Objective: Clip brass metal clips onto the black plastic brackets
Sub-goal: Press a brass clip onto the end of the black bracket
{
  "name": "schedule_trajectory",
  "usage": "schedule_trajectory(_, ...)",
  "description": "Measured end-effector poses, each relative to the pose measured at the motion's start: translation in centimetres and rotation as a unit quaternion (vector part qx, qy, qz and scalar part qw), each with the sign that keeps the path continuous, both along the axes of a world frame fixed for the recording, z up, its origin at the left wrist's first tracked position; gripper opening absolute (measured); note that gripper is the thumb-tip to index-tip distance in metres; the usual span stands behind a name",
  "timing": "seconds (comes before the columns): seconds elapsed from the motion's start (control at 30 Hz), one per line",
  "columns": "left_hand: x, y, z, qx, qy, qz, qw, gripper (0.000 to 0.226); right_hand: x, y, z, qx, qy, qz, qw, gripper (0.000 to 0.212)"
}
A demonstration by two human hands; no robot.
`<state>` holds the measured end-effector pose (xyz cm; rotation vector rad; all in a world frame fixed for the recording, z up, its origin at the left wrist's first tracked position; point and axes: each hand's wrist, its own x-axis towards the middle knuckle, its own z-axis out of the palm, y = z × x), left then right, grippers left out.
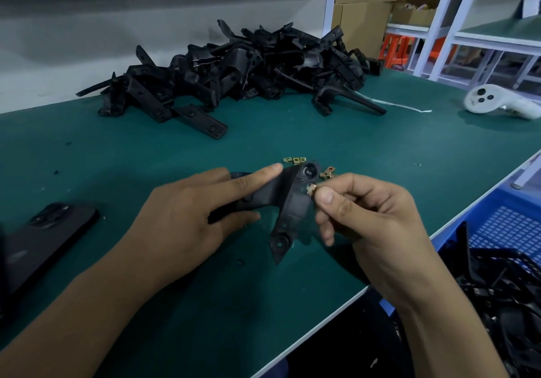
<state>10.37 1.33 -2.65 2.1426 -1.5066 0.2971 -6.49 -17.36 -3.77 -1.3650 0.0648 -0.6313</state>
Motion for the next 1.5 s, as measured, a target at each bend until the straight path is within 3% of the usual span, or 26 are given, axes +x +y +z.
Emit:
schedule_trajectory(0.2, -0.2, -0.4, -1.1, -0.005, 0.244, -0.119, 0.962, 0.062, -0.5, -0.7, 0.1, 0.044, -0.012, 0.124, 0.991, 0.024)
schedule_trajectory(0.27, -0.5, -0.5, -1.1, -0.014, 0.289, -0.140, 0.947, 0.061, -0.4, -0.8, 0.1, 0.068, -0.023, 0.145, 0.987, 0.033)
schedule_trajectory(0.43, -0.5, -0.5, -1.1, -0.012, 0.320, -0.162, 0.933, 0.061, -0.8, -1.1, 0.3, 0.082, -0.020, 0.216, 0.973, 0.060)
schedule_trajectory(0.67, -0.9, -0.6, -1.0, -0.018, 0.343, -0.188, 0.920, 0.054, -1.0, -1.0, 0.5, 0.063, 0.007, 0.275, 0.959, 0.036)
schedule_trajectory(0.93, -1.1, -0.4, -0.8, -0.032, 0.381, -0.179, 0.906, 0.057, -0.8, -0.7, 0.7, 0.026, 0.037, 0.240, 0.970, 0.042)
schedule_trajectory(1.5, -1.8, -0.8, -0.5, -0.018, 0.391, -0.183, 0.902, 0.063, -0.9, -0.2, 0.6, 0.001, 0.007, 0.210, 0.978, 0.031)
